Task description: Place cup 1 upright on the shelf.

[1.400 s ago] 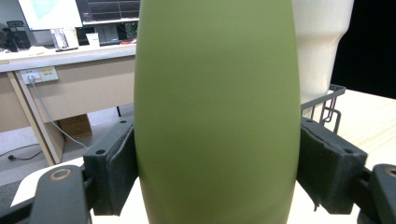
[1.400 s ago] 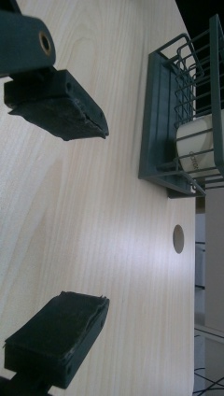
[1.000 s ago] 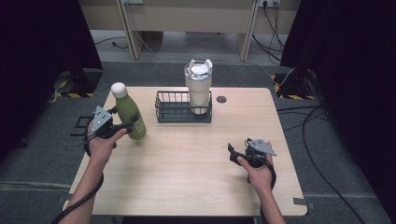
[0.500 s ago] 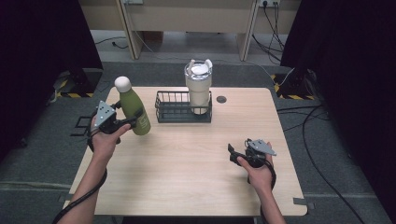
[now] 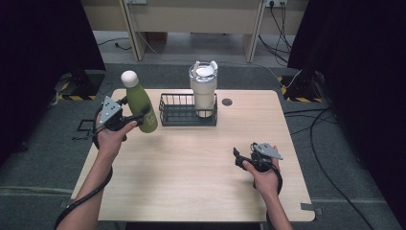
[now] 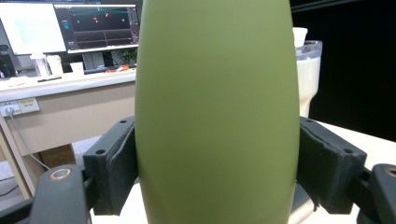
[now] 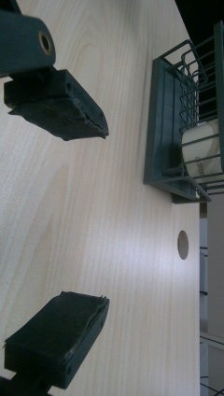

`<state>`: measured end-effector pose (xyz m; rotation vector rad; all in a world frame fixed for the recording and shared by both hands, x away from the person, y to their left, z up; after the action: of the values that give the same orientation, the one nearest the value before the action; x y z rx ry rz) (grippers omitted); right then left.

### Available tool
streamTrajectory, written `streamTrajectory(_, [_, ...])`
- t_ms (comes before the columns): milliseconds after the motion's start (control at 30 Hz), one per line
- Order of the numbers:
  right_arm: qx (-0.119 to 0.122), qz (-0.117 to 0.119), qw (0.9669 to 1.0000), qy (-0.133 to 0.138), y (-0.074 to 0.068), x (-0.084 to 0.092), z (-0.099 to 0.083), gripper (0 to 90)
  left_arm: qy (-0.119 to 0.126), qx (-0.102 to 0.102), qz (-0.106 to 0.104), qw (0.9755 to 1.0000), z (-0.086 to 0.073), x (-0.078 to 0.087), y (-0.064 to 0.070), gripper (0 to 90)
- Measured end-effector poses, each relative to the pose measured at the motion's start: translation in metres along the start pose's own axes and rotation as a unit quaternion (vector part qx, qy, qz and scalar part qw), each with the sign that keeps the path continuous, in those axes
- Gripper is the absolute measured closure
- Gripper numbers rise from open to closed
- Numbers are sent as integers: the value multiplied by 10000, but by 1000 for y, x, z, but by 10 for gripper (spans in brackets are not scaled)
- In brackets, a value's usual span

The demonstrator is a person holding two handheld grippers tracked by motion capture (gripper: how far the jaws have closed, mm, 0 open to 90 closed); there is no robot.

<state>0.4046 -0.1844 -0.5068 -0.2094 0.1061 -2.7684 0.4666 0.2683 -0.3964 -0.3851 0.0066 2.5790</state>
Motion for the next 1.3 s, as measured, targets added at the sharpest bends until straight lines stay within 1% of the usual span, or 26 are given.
streamTrajectory(200, [-34,-25,10000,12,1,1,0,154,78,9,-2,10000,5,-9,-1,213])
streamTrajectory(367, [-35,-16,10000,11,1,0,1,155,116,-34,-27,9999,9,-18,-1,213])
streamTrajectory(600, [-34,-4,10000,14,2,0,1,154,184,-20,-13,9998,13,-28,-2,213])
streamTrajectory(733, [-47,-15,10000,13,3,1,1,154,181,-80,-28,9998,15,-33,-3,213])
streamTrajectory(867, [-63,-13,10000,19,2,0,1,155,214,-46,-44,9998,17,-37,-3,213])
streamTrajectory(967, [-56,-17,10000,13,2,0,1,155,216,-67,-63,9997,18,-41,-2,213])
streamTrajectory(1100, [-83,-16,10000,11,2,1,1,154,242,-47,-70,9997,20,-44,-2,213])
streamTrajectory(1300, [-58,-7,10000,-20,2,0,-1,155,234,-48,-82,9997,20,-50,-2,213])
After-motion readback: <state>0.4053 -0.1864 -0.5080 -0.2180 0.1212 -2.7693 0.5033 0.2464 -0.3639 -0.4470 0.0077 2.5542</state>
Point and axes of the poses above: each handheld gripper's, and its own axes: x roughly backward along the jaws, z roughly out of its top, y roughly to its right, the point moved 1 cm from there along -x, roughly forward along the jaws, and after that the axes turned 15 degrees about y, right-handed, at the moved point
